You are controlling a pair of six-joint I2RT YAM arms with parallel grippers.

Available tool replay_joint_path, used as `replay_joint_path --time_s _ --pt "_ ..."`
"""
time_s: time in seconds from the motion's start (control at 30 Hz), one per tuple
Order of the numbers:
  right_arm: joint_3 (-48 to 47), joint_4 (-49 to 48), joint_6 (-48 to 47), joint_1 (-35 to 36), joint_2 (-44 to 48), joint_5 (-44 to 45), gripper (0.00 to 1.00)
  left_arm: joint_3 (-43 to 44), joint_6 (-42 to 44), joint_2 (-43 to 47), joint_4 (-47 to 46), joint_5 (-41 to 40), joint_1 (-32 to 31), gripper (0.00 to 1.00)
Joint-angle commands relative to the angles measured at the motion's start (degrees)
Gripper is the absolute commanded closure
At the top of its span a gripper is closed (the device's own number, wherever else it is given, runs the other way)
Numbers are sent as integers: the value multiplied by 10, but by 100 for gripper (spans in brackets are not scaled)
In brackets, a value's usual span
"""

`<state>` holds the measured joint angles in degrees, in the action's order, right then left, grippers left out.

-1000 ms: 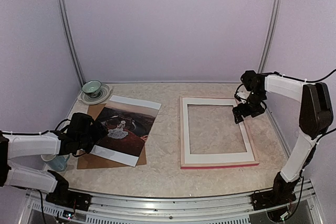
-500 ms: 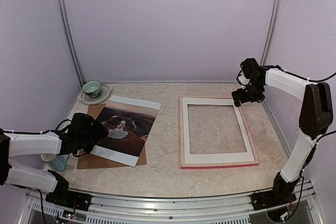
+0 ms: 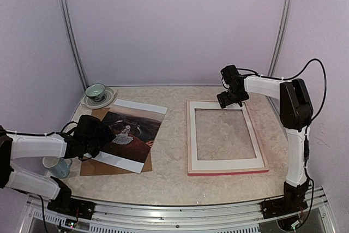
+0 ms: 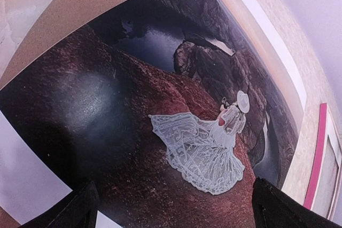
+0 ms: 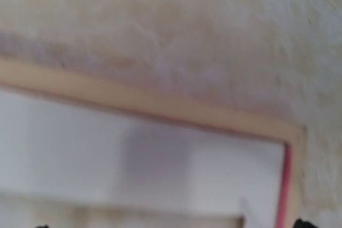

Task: Put the photo into the frame
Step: Move the frame body to the center of the board.

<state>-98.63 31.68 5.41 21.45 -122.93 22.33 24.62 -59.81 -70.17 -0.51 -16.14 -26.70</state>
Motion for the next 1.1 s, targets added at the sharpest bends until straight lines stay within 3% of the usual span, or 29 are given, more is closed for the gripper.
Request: replay_joint_path --time_s 0.0,0.43,1.07 --pt "-62 -46 9 13 -55 29 1 21 0 -8 -3 -17 -9 1" --pt "-169 -53 8 25 -160 22 1 26 -3 -17 2 -25 -19 1" --pt "-140 -41 -3 25 -162 18 1 25 -4 -13 3 -29 -23 1"
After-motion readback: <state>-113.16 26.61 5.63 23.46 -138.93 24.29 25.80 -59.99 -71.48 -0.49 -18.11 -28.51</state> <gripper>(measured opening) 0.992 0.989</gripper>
